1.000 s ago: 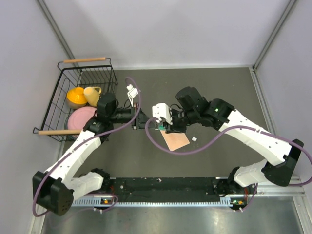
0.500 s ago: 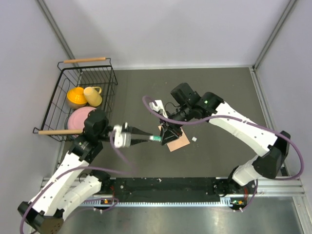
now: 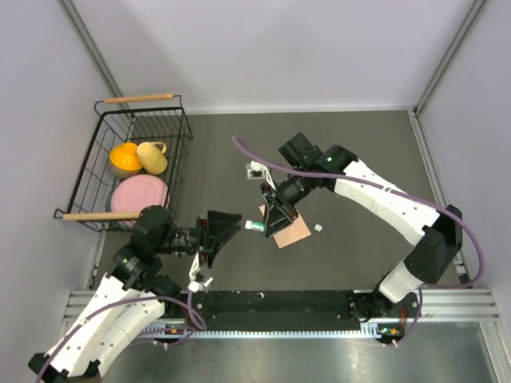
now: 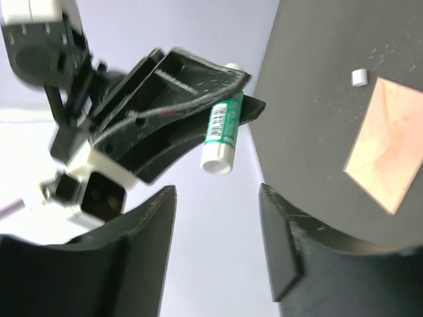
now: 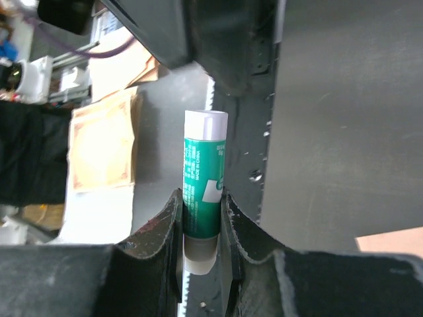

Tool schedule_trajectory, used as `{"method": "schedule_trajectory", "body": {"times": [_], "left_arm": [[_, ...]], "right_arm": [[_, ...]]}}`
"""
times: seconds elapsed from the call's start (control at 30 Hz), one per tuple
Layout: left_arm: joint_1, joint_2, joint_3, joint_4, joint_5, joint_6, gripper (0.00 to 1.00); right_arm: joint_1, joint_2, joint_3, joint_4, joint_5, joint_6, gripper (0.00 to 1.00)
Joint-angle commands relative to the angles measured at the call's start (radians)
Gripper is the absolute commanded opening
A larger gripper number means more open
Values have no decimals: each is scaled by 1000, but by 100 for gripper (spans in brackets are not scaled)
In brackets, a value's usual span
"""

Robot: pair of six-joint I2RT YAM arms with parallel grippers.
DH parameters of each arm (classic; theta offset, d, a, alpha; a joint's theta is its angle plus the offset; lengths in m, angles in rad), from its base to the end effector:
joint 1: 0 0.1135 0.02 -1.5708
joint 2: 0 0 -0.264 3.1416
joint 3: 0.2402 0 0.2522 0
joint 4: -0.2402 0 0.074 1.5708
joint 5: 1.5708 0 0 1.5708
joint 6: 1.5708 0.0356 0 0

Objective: Place the letter into the envelope and seal it
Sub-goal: Screw the solid glue.

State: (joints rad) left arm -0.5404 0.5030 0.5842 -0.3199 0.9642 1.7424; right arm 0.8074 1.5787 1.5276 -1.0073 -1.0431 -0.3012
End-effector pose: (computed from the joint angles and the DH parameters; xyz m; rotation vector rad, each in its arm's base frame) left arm 0.0875 -0.0866 0.2981 1.7047 0.0669 0.0202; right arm 0.1955 0.2487 0.3448 -1.6299 1.9207 1.5492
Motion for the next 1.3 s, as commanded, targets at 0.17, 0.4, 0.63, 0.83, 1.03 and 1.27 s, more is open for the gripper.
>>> {"method": "schedule_trajectory", "body": {"times": [0.17,0.4,0.63,0.83,1.03,1.27], "left_arm": [[11,137,383,-168,-343,-1282,74],[60,197,301,98,-184,-2158,81],[89,359,341,200,-12,-2353,99],[94,485,279,427,117,-2624,98],[94,565,273,510,160,-2721,66],[94,578,263,544,168,-2772,50]], "right_arm": [[-80,-184,85,3,314,-225,0],[-77,-253,62,4,371,-402,0],[41,-272,46,19,624,-513,0],[136,-263,39,75,794,-524,0],[188,-253,23,110,876,-550,0],[217,-256,13,118,897,-572,0]]}}
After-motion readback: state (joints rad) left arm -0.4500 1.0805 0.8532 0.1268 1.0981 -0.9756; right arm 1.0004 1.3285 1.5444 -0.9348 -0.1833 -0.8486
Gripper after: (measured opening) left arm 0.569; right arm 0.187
